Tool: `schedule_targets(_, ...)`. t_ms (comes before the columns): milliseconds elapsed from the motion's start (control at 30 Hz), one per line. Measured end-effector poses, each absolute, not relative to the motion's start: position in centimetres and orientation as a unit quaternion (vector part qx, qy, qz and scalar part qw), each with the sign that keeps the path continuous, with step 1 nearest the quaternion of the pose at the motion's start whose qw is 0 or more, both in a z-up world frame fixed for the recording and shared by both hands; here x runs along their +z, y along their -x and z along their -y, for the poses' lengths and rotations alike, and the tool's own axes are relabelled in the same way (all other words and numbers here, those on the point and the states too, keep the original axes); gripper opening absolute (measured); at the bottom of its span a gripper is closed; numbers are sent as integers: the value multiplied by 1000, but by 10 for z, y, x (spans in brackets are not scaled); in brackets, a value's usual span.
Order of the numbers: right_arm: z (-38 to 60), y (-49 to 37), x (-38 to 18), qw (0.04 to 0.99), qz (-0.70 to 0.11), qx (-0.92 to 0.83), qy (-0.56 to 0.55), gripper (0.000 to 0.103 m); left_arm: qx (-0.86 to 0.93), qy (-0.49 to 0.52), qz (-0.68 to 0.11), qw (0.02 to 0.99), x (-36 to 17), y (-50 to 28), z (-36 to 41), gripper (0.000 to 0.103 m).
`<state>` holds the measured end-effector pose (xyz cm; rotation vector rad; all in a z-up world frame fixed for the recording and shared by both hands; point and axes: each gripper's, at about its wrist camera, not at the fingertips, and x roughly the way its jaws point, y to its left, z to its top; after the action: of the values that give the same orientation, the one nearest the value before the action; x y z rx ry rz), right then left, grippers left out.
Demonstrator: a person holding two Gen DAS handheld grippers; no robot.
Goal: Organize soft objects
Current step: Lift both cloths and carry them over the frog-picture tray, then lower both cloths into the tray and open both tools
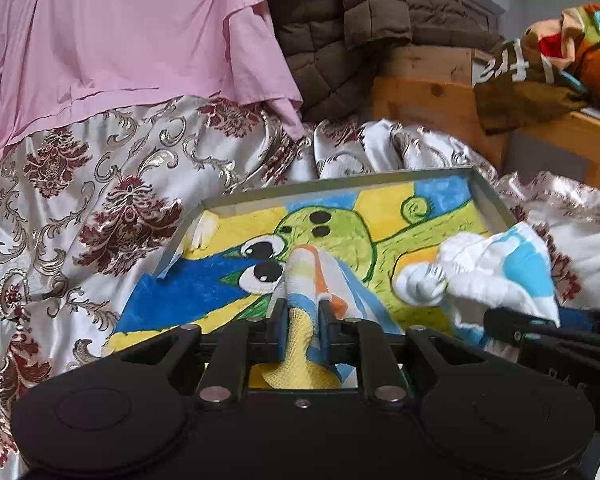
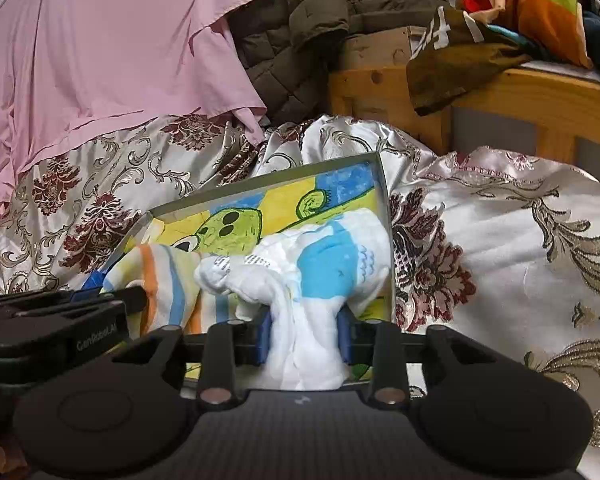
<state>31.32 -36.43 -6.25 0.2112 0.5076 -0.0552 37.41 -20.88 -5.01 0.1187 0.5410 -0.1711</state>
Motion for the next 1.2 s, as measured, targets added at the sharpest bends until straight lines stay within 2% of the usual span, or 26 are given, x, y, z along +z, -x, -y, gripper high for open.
schedule_targets(100,368,-313,-62,960,-254,-28,-114,46,-86,-63,-277,955,-49,-375,208,20)
schedule_targets(167,368,-313,-61,960,-255,-27,-115,52,-82,-64,-280,954,-47,-374,207,28)
schedule_targets(233,368,-312,-59,959,-255,-24,-121,59,-73,-62,-283,954,-44,-373,204,49)
schedule_targets(300,367,-310,-56,960,-252,-24,-118,63,-56,-61,-282,956,-41,-369,202,64)
schedule_targets(367,366,-308,-52,962,-247,-25,-114,69,-46,-56,-276,958,-36,-364,196,67)
schedule_targets(433,366,-304,-47,964,-240,-23,-113,73,-42,-55,-273,960,-32,-359,191,77)
schedule_targets(500,367,-300,-42,966,-232,-22,-115,75,-36,-57,-264,962,-27,-353,186,82)
schedule_targets(567,368,-294,-36,967,-220,-19,-125,92,-34,-54,-258,964,-20,-346,180,85)
schedule_targets(600,368,-290,-34,968,-213,-16,-131,95,-31,-51,-253,966,-17,-340,177,87)
schedule_targets(667,368,-282,-28,970,-205,-12,-134,96,-26,-48,-232,971,-10,-325,169,90)
schedule_targets(733,366,-275,-22,970,-204,-16,-129,98,-26,-50,-215,975,-4,-311,161,98)
schedule_targets(900,352,-248,-7,977,-189,-22,-99,103,-16,-25,-187,982,14,-275,135,102)
schedule_targets(1033,333,-224,5,982,-173,-28,-65,103,-28,27,-177,983,29,-243,108,102)
schedule_targets(1200,310,-186,19,991,-123,-34,-34,103,-31,45,-166,985,41,-204,90,102)
